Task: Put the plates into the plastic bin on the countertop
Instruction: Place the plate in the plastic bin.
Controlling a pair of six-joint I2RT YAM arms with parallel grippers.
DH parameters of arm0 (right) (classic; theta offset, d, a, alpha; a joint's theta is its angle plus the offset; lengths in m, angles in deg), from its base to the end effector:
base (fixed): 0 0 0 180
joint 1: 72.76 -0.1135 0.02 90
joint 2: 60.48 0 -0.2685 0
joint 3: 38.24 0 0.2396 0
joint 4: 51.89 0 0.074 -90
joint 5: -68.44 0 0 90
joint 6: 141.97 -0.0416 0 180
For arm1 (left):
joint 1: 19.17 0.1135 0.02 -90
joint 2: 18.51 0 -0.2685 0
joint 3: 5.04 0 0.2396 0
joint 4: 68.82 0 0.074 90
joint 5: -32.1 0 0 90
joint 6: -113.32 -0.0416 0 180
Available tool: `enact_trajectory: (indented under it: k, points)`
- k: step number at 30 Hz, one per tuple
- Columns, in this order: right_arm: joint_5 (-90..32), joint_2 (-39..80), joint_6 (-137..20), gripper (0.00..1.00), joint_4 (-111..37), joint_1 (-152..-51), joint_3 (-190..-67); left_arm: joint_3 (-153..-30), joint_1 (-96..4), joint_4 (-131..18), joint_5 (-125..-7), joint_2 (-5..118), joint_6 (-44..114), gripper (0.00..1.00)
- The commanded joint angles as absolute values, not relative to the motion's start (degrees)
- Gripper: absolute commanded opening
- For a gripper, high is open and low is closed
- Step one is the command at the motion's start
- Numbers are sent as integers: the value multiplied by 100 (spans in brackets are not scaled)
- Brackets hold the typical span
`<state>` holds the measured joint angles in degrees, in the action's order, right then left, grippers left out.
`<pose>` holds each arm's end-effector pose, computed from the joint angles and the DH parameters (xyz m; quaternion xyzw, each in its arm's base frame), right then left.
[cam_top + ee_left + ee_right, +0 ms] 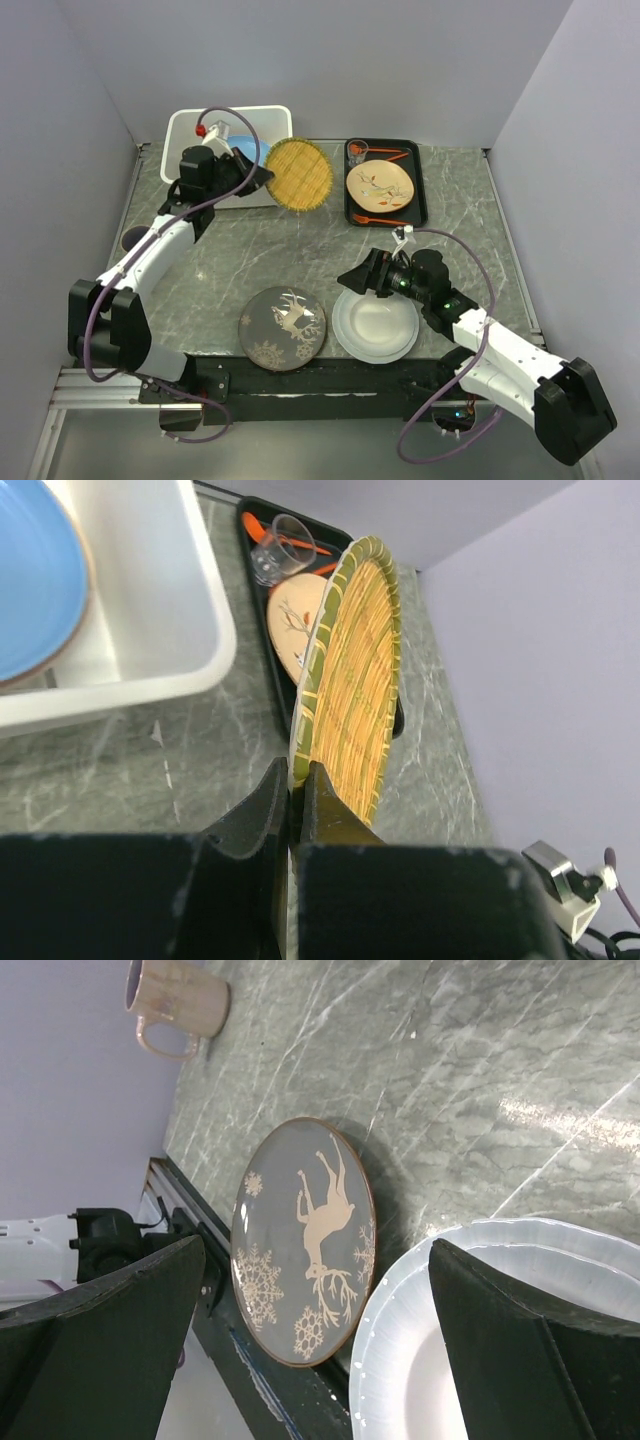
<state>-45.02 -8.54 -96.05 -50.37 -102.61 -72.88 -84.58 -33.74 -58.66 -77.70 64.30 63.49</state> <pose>0.1560 0.1086 0.2175 -0.0188 0.8047 0.4747 0.3559 0.3213 -0.0981 0.3399 -0.0674 0.7776 -0.4004 0.4800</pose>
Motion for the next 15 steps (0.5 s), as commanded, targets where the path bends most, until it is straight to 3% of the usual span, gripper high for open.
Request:
enact_trajectory:
  k: [1, 15]
  points:
    - [-4564, -783, -9627, 100, -5409, -10247, -7269, -9003, -3210, -6100, -7979, 6411, 6542, 1]
    - [-4669, -511, -9574, 100, -5462, -10256, -7383, -9512, -2533, -6187, -7935, 6876, 6964, 1]
